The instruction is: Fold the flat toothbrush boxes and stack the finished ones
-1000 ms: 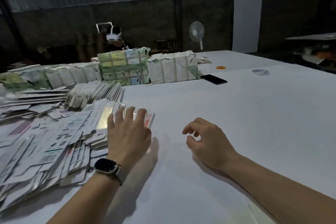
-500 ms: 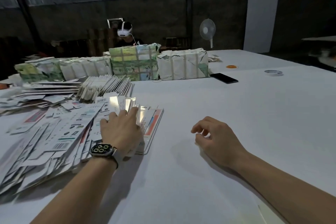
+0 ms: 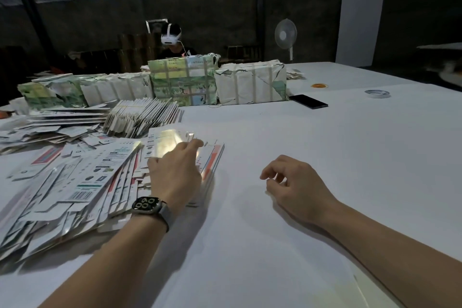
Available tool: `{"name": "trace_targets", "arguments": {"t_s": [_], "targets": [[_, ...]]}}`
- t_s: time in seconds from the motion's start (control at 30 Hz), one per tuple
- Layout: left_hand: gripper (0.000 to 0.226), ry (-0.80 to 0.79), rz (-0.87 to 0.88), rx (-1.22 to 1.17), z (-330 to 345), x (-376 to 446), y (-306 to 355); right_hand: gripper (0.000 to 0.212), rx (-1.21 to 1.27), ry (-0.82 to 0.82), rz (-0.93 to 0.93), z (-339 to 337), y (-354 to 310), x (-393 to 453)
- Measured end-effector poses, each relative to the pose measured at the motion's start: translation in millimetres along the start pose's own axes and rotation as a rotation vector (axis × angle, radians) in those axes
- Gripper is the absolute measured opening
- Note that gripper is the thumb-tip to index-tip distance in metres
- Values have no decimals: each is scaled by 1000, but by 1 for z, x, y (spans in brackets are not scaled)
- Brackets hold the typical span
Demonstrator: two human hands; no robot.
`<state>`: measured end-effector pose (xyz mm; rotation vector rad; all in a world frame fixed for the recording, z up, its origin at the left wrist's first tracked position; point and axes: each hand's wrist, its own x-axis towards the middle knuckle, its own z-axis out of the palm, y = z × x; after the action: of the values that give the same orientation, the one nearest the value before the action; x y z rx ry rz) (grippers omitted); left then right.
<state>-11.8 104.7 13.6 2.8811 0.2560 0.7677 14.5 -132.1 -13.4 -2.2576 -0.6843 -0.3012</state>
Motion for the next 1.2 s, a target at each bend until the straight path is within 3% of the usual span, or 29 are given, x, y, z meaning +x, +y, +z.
{"name": "trace_targets", "arguments": {"t_s": [0.1, 0.23, 0.3, 0.47, 0.6, 0.8, 0.9, 1.0, 1.2], "targets": [[47, 166, 206, -59, 0, -8, 14, 29, 8, 15, -3, 1, 1, 1], [50, 387, 533, -327, 0, -18, 36, 10, 166, 34, 52, 1, 0, 3], [46, 459, 588, -493, 0, -27, 53, 25, 293, 76, 105, 0, -2, 4], [49, 399, 381, -931, 1, -46, 83, 42, 687, 123, 328, 2, -7, 12], [47, 185, 158, -1211, 3, -53, 90, 47, 959, 201, 401, 2, -9, 11], [47, -271, -219, -1639, 11, -48, 82, 24, 826, 173, 343, -3, -13, 8], [28, -277, -313, -1645, 11, -43, 80, 22, 820, 99, 269, 0, -16, 3], [20, -326, -222, -1602, 10, -44, 82, 26, 809, 23, 192, 6, -18, 0], [22, -409, -197, -1563, 11, -42, 77, 36, 646, 160, 147, 9, -20, -6]]}}
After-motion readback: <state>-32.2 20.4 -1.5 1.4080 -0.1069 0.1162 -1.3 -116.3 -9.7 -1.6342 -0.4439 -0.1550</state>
